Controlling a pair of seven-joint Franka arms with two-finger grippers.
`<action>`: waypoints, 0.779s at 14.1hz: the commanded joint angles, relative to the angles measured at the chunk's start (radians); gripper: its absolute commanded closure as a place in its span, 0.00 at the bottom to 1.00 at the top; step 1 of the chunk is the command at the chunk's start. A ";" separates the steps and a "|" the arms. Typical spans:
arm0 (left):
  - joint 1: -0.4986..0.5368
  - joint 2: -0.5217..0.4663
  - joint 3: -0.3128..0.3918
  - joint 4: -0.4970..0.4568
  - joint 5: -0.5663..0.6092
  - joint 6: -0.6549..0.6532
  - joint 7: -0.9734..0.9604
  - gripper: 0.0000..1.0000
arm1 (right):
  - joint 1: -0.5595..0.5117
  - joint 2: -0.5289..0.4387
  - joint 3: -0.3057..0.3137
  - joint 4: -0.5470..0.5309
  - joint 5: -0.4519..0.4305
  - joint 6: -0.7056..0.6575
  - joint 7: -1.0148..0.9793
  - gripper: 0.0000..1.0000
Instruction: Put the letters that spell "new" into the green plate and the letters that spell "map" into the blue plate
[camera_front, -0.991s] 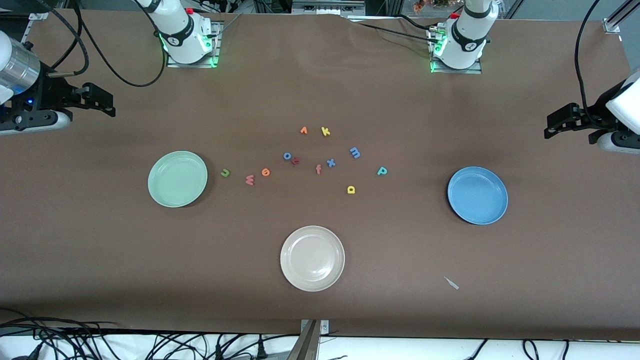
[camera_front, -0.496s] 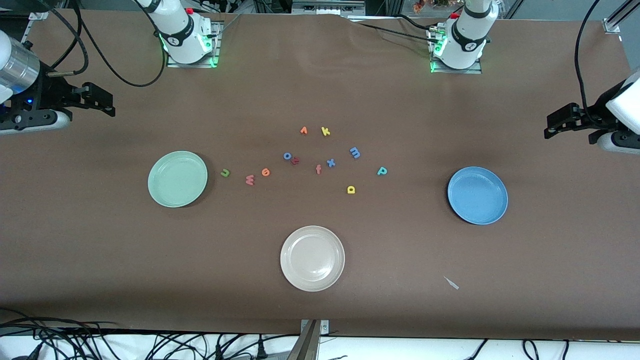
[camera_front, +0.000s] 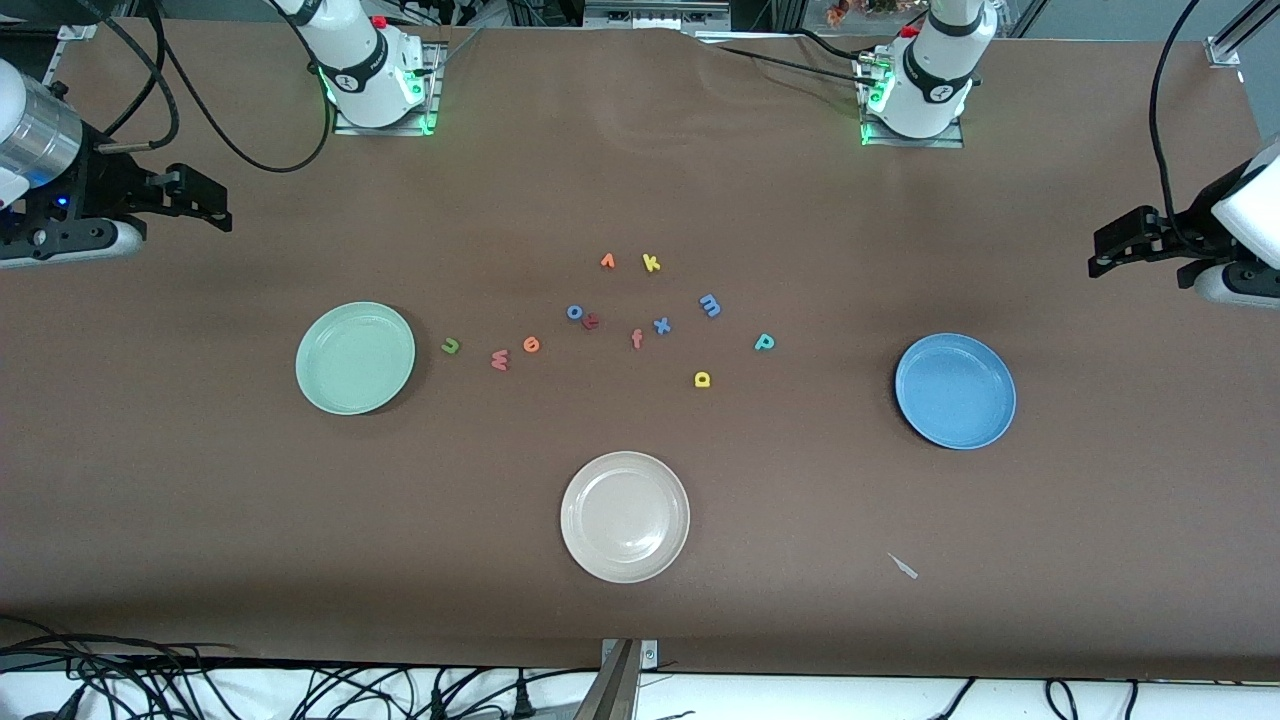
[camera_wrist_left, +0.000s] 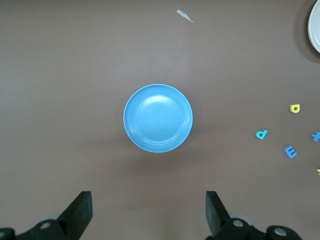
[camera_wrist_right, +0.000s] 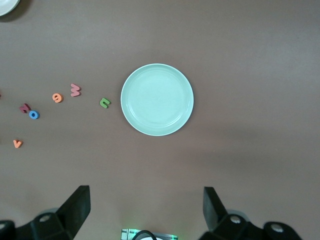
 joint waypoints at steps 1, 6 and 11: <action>0.003 -0.010 0.001 -0.005 0.005 0.005 0.027 0.00 | 0.003 -0.034 0.002 -0.036 -0.014 0.011 0.009 0.00; 0.003 -0.008 0.001 -0.006 0.005 0.005 0.028 0.00 | 0.003 -0.034 0.002 -0.041 -0.014 0.014 0.009 0.00; 0.003 -0.006 0.001 -0.006 0.005 0.008 0.028 0.00 | 0.003 -0.036 0.002 -0.044 -0.014 0.011 0.009 0.00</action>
